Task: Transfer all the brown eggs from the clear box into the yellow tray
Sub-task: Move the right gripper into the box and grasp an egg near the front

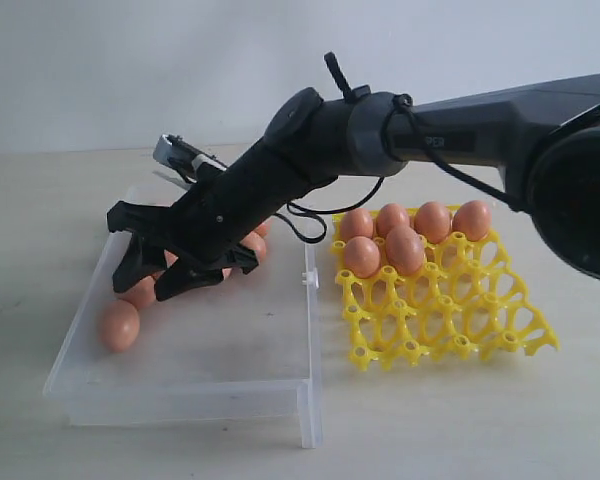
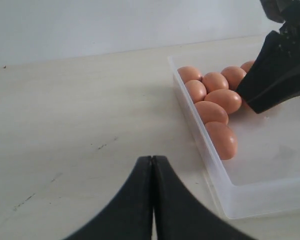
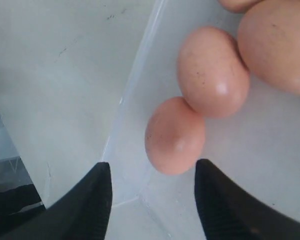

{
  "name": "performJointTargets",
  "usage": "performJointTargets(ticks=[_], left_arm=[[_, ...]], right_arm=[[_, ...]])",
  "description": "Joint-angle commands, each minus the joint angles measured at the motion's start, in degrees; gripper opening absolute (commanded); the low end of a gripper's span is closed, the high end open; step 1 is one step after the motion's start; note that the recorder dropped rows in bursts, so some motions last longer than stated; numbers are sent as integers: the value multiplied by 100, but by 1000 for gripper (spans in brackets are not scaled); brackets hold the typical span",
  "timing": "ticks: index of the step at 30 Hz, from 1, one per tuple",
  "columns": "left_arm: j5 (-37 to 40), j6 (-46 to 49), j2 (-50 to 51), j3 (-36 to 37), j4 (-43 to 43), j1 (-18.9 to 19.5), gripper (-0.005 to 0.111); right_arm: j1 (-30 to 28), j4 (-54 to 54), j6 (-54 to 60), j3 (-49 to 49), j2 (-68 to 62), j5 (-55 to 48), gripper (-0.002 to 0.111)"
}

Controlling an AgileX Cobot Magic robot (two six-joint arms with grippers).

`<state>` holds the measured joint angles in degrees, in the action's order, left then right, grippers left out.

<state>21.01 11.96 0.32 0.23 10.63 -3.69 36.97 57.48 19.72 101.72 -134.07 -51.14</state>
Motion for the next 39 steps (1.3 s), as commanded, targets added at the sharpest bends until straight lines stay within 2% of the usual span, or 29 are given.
performJointTargets(ticks=[1, 9, 17, 30, 39], left_arm=[[-56, 2, -32, -23, 16, -25, 0], [-56, 2, -32, -23, 16, -25, 0], [-56, 2, -32, -23, 16, -25, 0], [-56, 2, -32, -23, 16, -25, 0], [-56, 2, -32, -23, 16, -25, 0]], right_arm=[[67, 99, 68, 99, -134, -19, 50], [181, -27, 68, 99, -222, 361, 50], [302, -68, 15, 285, -470, 408, 60], [400, -366, -192, 398, -576, 912, 60], [437, -334, -181, 398, -661, 911, 60]])
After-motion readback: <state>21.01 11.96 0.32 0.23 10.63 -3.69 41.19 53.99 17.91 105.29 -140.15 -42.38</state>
